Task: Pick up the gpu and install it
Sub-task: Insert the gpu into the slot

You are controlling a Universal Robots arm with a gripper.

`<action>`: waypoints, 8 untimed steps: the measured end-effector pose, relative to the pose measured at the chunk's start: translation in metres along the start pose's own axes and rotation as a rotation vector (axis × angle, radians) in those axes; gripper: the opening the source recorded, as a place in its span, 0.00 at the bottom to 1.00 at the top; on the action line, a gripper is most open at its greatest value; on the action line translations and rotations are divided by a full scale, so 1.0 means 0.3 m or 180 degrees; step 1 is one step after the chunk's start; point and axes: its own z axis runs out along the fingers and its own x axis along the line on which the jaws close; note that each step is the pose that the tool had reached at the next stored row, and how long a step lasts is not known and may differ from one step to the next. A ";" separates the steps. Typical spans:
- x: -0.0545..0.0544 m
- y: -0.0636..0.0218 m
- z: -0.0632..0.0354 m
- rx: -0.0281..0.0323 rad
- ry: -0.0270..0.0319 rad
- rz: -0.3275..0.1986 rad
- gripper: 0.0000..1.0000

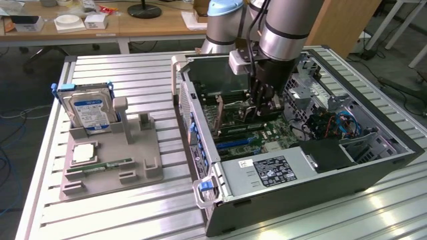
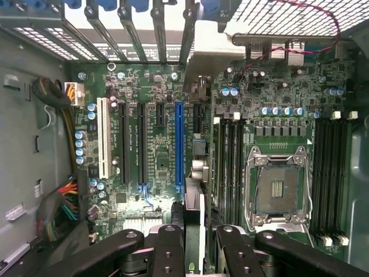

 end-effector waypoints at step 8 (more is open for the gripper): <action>0.001 0.001 0.023 0.0000 0.0002 0.0000 0.26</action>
